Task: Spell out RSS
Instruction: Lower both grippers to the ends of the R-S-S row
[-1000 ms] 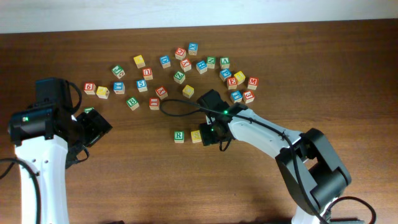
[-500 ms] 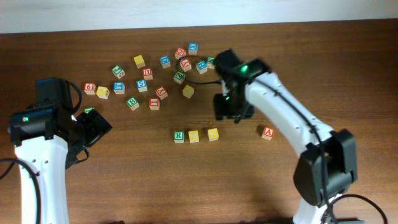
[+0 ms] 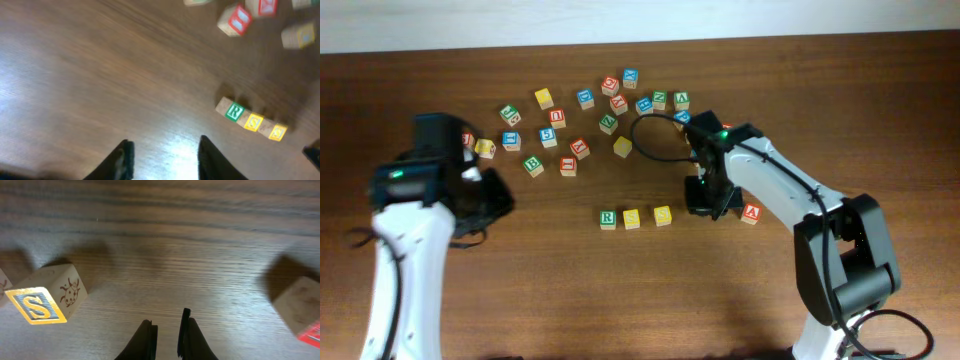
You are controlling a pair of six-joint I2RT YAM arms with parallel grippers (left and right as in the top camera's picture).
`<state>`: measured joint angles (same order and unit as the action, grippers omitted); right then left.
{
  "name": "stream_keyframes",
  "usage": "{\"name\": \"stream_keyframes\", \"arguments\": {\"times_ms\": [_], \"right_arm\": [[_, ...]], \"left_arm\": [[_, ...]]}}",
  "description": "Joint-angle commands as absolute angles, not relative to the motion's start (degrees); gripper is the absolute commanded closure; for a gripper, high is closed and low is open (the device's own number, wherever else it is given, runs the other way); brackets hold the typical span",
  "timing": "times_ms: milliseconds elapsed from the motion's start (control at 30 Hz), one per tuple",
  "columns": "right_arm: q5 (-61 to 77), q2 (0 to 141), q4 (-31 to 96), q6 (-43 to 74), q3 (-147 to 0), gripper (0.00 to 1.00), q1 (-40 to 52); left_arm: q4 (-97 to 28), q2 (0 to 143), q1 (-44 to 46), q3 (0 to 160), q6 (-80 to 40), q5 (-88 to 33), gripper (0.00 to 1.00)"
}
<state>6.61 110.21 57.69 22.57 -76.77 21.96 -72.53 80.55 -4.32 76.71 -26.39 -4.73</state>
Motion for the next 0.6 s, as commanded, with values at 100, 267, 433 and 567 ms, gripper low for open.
{"name": "stream_keyframes", "arguments": {"times_ms": [100,267,433,567], "right_arm": [[9.98,110.0,54.04,22.96,-75.75,0.96,22.24],[10.76,110.04,52.14,22.94,-75.24,0.96,24.05],[14.72,110.04,43.79,24.43,-69.67,0.96,24.36],[16.32,110.06,42.41,24.45,-69.52,0.96,24.56]], "left_arm": [[-59.99,97.41,10.57,69.6,-24.1,-6.24,1.0],[-54.72,108.62,15.4,69.6,-23.64,-6.66,1.0],[-50.96,113.32,16.73,69.56,-22.55,-12.56,1.0],[-50.0,113.51,17.65,69.56,-22.2,-13.39,1.0]]}}
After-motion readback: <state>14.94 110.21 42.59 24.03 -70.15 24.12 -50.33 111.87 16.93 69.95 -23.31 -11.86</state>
